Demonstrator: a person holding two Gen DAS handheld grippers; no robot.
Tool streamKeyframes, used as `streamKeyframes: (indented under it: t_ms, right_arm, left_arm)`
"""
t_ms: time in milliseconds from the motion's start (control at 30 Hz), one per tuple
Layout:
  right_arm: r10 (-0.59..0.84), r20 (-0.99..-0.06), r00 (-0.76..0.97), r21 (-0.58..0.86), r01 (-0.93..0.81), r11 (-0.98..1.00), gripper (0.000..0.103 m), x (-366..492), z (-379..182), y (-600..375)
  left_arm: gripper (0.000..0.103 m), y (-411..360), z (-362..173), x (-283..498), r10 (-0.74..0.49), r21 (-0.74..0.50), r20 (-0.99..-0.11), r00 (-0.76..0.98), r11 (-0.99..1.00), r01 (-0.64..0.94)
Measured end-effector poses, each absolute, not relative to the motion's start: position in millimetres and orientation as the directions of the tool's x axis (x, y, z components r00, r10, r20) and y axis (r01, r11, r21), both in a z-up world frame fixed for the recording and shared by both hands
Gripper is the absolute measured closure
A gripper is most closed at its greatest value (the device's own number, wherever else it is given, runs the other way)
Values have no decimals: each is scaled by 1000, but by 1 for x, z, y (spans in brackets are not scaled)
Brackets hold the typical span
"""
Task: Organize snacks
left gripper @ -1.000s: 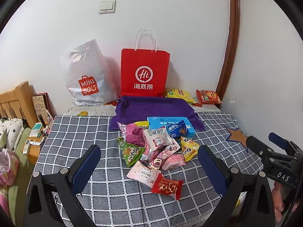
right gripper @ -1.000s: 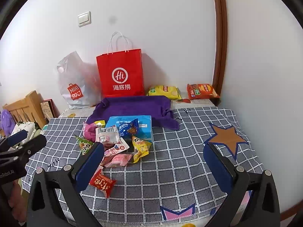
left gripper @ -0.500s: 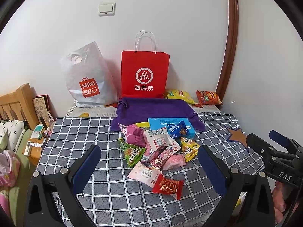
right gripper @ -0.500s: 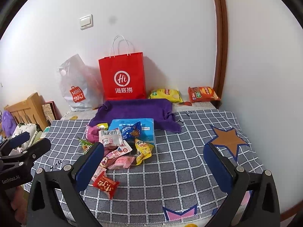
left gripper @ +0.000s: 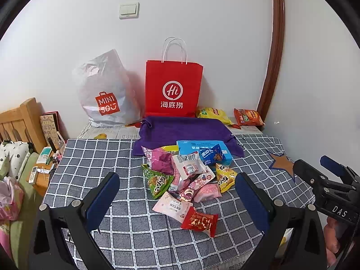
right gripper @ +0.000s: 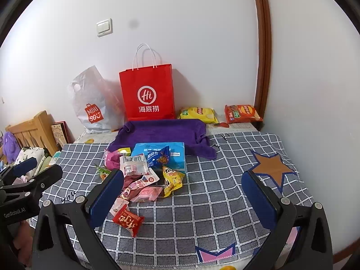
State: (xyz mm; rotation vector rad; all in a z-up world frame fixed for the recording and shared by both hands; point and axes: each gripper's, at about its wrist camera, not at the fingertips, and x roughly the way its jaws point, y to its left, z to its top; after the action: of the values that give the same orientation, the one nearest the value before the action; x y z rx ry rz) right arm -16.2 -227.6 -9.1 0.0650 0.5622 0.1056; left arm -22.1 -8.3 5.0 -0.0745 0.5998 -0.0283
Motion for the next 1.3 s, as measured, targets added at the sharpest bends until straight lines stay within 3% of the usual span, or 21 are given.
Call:
streamKeyframes:
  t_ms: [1300]
  right_arm:
    - [112, -526, 843, 97, -71, 993, 0, -19, -5, -225]
  left_arm:
    - [1, -4, 5, -23, -50, -95, -568, 821, 995, -5]
